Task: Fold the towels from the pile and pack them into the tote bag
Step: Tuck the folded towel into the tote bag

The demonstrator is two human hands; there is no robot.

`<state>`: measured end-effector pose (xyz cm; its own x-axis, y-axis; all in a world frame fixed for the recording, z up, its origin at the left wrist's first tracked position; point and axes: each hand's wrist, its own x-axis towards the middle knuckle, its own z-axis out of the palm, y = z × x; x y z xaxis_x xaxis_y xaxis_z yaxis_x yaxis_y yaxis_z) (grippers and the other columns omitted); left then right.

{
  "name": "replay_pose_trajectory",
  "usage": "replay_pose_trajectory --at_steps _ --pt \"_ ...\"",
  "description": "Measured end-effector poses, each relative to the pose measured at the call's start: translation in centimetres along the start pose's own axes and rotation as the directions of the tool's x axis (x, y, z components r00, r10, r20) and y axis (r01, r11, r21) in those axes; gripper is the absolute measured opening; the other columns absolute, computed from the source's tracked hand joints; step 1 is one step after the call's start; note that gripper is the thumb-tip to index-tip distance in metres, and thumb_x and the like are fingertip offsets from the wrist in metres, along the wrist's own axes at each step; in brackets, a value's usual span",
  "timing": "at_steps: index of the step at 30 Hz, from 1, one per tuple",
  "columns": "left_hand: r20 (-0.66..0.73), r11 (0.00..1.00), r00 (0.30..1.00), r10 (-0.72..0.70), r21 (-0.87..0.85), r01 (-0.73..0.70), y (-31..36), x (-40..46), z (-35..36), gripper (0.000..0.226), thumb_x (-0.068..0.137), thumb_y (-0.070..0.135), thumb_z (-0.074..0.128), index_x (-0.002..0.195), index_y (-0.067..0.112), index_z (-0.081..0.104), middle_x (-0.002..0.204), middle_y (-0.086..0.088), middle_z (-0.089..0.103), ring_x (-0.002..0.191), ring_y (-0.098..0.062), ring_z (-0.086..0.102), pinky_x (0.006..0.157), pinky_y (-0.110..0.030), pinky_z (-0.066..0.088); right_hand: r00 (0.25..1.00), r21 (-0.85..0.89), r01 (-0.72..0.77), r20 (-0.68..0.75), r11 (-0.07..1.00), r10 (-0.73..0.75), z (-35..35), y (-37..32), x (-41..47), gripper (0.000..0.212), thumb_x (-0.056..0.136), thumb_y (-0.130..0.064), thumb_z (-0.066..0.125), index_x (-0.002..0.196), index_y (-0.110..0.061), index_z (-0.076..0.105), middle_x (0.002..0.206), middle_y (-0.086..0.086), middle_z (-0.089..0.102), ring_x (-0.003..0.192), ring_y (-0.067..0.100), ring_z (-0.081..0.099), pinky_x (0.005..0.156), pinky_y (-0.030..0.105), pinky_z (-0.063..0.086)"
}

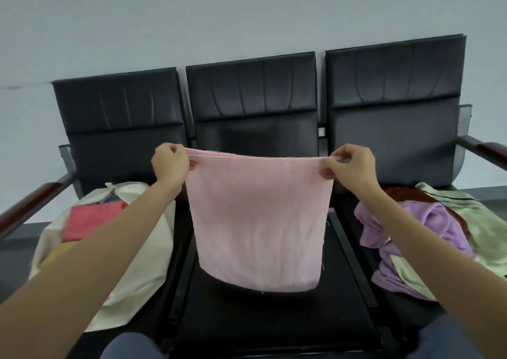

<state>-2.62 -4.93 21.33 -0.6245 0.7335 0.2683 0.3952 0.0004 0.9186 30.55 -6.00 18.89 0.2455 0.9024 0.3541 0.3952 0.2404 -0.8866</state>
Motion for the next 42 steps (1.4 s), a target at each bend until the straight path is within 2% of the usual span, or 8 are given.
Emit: replay_pose_trajectory --at_steps 7,13,21,30,33,35,38,42 --pt "0.101 0.999 0.994 0.032 -0.038 -0.028 -1.0 1.2 1.2 0.02 0.098 0.007 0.039 0.099 0.013 0.058 0.099 -0.006 0.06 0.098 -0.022 0.061 0.092 -0.04 0.054 0.996 -0.065 0.067 0.066 0.996 -0.062 0.3 1.6 4.1 0.014 0.082 -0.002 0.059 0.081 -0.013 0.067 0.083 0.005 0.071 0.083 0.023 0.069 0.083 0.038 0.057" --pt "0.179 0.999 0.984 0.012 -0.037 -0.006 -5.4 0.0 1.3 0.022 0.096 0.007 0.041 0.095 0.013 0.062 0.102 -0.008 0.065 0.099 -0.023 0.063 0.093 -0.043 0.053 0.992 -0.074 0.072 0.113 0.995 -0.063 0.1 4.2 1.6 0.02 0.083 0.001 0.061 0.078 -0.018 0.064 0.08 -0.011 0.068 0.074 0.002 0.066 0.076 0.023 0.054" --pt "0.349 0.974 0.919 -0.181 0.194 0.119 -22.1 -9.1 -1.2 0.03 0.082 0.011 0.045 0.073 0.029 0.067 0.097 -0.008 0.07 0.099 -0.029 0.064 0.093 -0.053 0.05 0.959 -0.093 -0.116 0.249 0.989 0.136 0.9 14.7 -11.3 0.032 0.083 0.004 0.063 0.075 -0.026 0.062 0.087 -0.005 0.07 0.08 0.003 0.066 0.074 0.018 0.051" --pt "0.669 0.751 0.656 -0.349 0.618 -0.23 -24.4 -15.9 -5.6 0.016 0.086 0.003 0.053 0.086 0.004 0.069 0.094 -0.009 0.07 0.091 -0.024 0.064 0.073 -0.027 0.043 0.828 -0.201 -0.267 0.452 0.943 0.331 0.4 19.3 -19.8 0.024 0.08 0.007 0.065 0.078 -0.017 0.069 0.082 0.0 0.071 0.068 0.006 0.064 0.065 0.011 0.05" --pt "0.676 0.495 0.527 -0.515 0.736 -0.461 -22.3 -16.6 -5.5 0.014 0.085 0.016 0.055 0.072 0.011 0.056 0.08 -0.002 0.061 0.072 -0.019 0.058 0.055 -0.027 0.039 0.801 -0.194 -0.276 0.496 0.941 0.337 -0.2 18.9 -20.0 0.019 0.079 0.009 0.065 0.087 -0.007 0.073 0.084 0.003 0.072 0.07 -0.001 0.064 0.068 0.008 0.048" --pt "0.666 0.378 0.566 -0.485 0.744 -0.551 -20.7 -17.3 -4.6 0.012 0.08 0.016 0.054 0.069 0.011 0.05 0.075 -0.001 0.055 0.066 -0.018 0.054 0.053 -0.026 0.039 0.78 -0.184 -0.277 0.53 0.943 0.333 -0.4 18.7 -20.0 0.017 0.08 0.008 0.066 0.088 -0.006 0.073 0.084 0.005 0.072 0.071 -0.003 0.064 0.069 0.007 0.048" --pt "0.78 0.506 0.535 -0.326 0.621 -0.598 -19.6 -19.2 -1.7 0.023 0.079 0.023 0.059 0.1 0.014 0.061 0.101 0.0 0.059 0.09 -0.02 0.057 0.069 -0.03 0.045 0.773 -0.147 -0.259 0.561 0.955 0.296 -0.8 18.2 -20.1 0.015 0.081 0.005 0.07 0.086 -0.009 0.072 0.083 0.006 0.073 0.071 0.0 0.065 0.069 0.01 0.048" --pt "0.955 0.731 0.228 -0.19 0.293 -0.616 -18.2 -24.1 3.5 0.055 0.078 0.039 0.072 0.126 0.021 0.052 0.126 0.002 0.052 0.114 -0.017 0.048 0.09 -0.034 0.043 0.76 -0.11 -0.271 0.585 0.956 0.283 -1.0 18.1 -20.1 0.017 0.08 0.002 0.072 0.084 -0.015 0.072 0.08 0.0 0.073 0.071 0.002 0.066 0.069 0.012 0.049"
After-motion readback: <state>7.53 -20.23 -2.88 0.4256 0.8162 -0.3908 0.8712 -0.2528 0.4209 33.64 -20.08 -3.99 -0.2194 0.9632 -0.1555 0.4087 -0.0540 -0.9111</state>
